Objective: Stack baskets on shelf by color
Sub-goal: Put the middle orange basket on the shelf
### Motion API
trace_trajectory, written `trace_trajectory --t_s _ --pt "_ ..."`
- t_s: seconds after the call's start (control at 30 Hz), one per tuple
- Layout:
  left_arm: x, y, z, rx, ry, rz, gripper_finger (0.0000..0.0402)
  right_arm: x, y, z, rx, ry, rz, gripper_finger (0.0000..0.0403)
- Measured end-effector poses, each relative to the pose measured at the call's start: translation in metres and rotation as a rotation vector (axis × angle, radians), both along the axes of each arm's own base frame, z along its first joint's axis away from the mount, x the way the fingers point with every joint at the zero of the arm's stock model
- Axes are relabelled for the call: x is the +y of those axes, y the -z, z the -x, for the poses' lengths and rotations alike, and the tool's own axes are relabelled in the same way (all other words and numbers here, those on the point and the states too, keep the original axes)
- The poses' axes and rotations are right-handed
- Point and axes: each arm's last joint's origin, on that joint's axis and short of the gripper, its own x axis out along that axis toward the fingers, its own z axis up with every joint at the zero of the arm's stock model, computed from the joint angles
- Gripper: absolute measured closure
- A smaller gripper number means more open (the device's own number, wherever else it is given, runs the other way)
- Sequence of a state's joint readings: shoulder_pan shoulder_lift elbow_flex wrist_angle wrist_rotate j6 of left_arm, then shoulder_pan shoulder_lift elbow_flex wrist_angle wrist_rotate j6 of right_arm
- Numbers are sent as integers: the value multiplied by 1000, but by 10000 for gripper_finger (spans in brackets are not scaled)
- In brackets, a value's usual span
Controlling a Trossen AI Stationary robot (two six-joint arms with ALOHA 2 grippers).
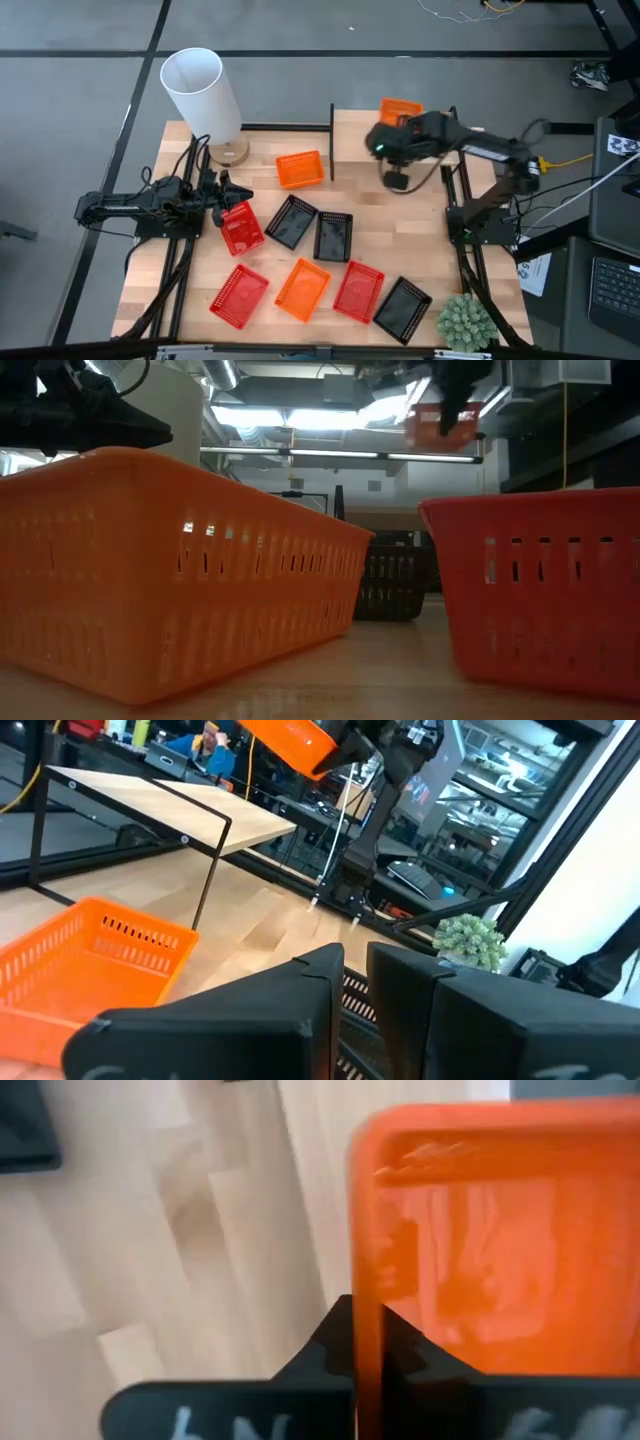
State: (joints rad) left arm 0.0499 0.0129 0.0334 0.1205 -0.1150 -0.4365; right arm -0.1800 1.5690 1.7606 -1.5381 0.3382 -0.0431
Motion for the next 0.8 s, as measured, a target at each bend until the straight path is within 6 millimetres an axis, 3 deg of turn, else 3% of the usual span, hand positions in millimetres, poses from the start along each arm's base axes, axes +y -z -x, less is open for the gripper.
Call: trace_trajectory --t_s 0.23,0.47,0.63,0.8 --pt "0 0 0 0 -2 -1 360 -1 -6 69 -91 23 -54 403" --pt "0 0 0 0 -6 -1 360 15 13 127 -191 51 -60 403" --pt "0 0 0 0 -7 0 360 16 34 141 -147 86 25 403" --pt "0 0 0 -1 -7 -1 360 10 60 134 -38 109 45 403"
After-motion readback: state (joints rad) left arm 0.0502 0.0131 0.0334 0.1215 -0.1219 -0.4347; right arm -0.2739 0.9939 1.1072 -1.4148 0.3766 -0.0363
